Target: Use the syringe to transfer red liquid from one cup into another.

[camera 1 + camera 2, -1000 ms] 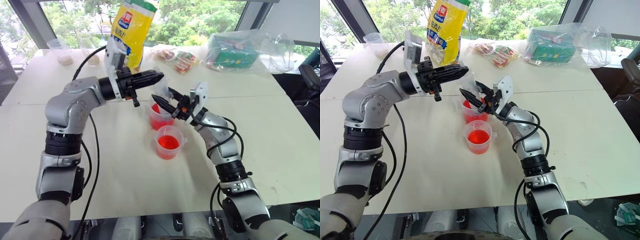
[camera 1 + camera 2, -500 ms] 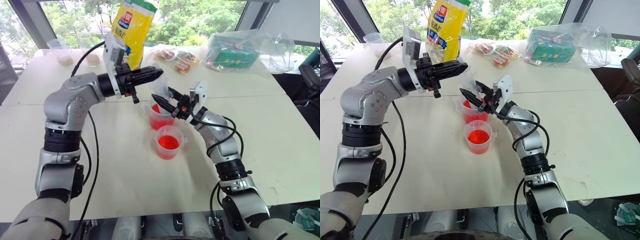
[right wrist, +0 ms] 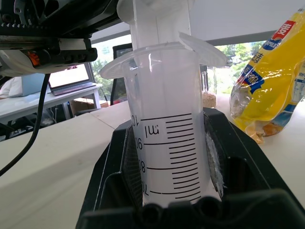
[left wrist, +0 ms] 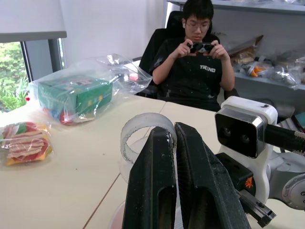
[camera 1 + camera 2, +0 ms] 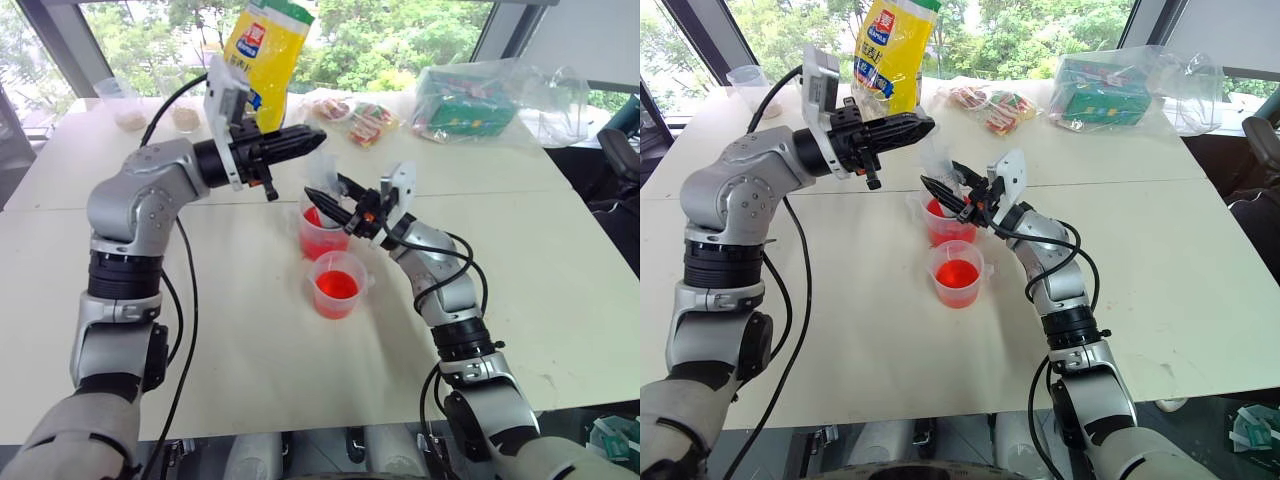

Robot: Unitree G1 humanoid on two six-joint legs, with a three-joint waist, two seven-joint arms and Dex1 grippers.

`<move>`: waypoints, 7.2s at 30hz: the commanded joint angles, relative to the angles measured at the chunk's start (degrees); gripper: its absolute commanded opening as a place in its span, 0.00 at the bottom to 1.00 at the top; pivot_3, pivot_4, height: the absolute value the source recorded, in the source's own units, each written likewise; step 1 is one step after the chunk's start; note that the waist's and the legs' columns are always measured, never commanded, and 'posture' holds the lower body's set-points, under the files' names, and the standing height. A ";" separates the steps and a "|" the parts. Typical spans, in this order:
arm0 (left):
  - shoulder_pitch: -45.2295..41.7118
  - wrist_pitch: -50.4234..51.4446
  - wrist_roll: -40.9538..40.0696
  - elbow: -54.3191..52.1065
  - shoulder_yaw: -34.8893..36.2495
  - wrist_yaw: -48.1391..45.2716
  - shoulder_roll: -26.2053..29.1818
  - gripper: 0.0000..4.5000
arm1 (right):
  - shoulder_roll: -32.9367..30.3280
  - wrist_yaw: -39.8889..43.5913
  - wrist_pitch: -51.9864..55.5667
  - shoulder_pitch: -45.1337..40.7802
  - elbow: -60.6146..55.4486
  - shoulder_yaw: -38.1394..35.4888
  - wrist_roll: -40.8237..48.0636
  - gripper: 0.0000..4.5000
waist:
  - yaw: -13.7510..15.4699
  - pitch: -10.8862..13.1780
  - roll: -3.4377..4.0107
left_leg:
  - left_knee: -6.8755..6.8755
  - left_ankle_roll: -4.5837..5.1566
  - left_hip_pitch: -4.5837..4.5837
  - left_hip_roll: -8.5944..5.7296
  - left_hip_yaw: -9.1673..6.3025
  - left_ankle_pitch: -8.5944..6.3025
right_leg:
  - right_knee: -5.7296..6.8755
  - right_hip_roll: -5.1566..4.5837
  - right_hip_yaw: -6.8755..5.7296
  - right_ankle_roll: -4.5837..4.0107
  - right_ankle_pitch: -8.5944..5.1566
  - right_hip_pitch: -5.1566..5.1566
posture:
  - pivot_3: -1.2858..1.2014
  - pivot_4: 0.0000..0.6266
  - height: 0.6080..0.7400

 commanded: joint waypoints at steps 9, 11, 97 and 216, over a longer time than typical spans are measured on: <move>1.04 -0.07 -1.09 -5.37 2.49 -0.67 3.34 0.33 | 1.17 -0.78 3.39 -3.34 -4.21 -1.28 3.36 0.31 | -0.17 0.01 0.01 | 0.00 0.00 0.00 0.01 0.00 0.00 | 0.01 0.00 0.00 0.00 0.00 -0.02 | 0.52 0.24 1.00; 2.07 0.34 -1.39 -6.17 2.41 -1.06 3.96 0.54 | 1.23 -1.48 4.21 -4.33 -4.93 -2.01 4.22 0.31 | -0.12 0.01 0.01 | -0.01 0.00 0.00 0.02 -0.01 0.00 | 0.01 0.00 0.01 0.00 0.00 -0.02 | 0.52 0.24 1.00; 0.66 2.72 -5.58 -3.48 0.59 -7.29 0.86 0.00 | -5.90 -4.77 23.46 7.92 -31.59 -1.70 18.46 0.31 | 0.07 0.01 0.01 | 0.01 0.00 -0.03 0.00 -0.03 0.00 | 0.00 0.01 -0.03 0.00 0.00 -0.04 | 0.52 0.24 1.00; 19.46 2.80 -4.84 -18.86 1.70 -4.35 11.81 1.00 | -50.80 -3.47 74.81 10.71 -44.36 -26.99 38.77 0.99 | 0.27 0.02 -0.01 | -0.02 0.12 -0.14 0.02 -0.03 -0.07 | -0.19 0.00 -0.01 0.01 -0.06 -0.08 | 0.52 0.24 1.00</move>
